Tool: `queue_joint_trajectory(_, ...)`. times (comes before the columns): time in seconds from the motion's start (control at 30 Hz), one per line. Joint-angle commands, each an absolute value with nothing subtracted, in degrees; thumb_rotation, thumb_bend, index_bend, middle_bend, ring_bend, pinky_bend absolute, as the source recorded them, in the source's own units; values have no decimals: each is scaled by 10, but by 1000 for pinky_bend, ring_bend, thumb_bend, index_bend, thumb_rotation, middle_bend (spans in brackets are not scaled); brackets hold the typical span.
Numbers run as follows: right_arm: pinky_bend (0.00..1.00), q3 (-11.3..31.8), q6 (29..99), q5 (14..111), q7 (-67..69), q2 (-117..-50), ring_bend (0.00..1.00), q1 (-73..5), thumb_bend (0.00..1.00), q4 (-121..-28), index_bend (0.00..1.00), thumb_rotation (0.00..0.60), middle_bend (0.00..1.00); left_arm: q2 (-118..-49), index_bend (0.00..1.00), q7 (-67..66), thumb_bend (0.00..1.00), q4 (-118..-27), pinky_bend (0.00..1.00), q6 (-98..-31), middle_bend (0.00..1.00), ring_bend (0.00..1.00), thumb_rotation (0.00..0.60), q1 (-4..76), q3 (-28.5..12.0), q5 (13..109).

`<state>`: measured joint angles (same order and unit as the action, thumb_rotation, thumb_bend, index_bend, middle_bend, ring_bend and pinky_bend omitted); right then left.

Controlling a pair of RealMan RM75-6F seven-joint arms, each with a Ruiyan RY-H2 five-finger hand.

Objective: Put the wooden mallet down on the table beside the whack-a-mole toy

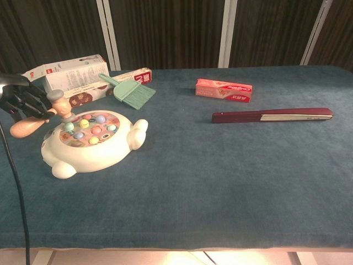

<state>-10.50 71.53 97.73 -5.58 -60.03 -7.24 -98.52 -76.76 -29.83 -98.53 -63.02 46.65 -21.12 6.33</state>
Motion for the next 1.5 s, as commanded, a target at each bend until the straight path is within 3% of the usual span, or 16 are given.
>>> queue_joint_trajectory(0.03, 38, -106, 715, 978, -55, -600, 0, -72, 179, -985, 0, 600, 0, -768, 751, -299, 703, -985, 824, -631, 658, 558, 600, 468, -210, 62)
queue_joint_trajectory(0.87, 38, -105, 723, 979, -50, -597, 0, -69, 180, -983, 0, 600, 0, -783, 752, -319, 713, -940, 824, -610, 658, 559, 600, 487, -194, 22)
queue_joint_trajectory(1.5, 38, -105, 730, 982, -43, -594, 0, -67, 180, -982, 0, 600, 0, -773, 754, -321, 712, -971, 825, -614, 659, 560, 600, 518, -218, 4)
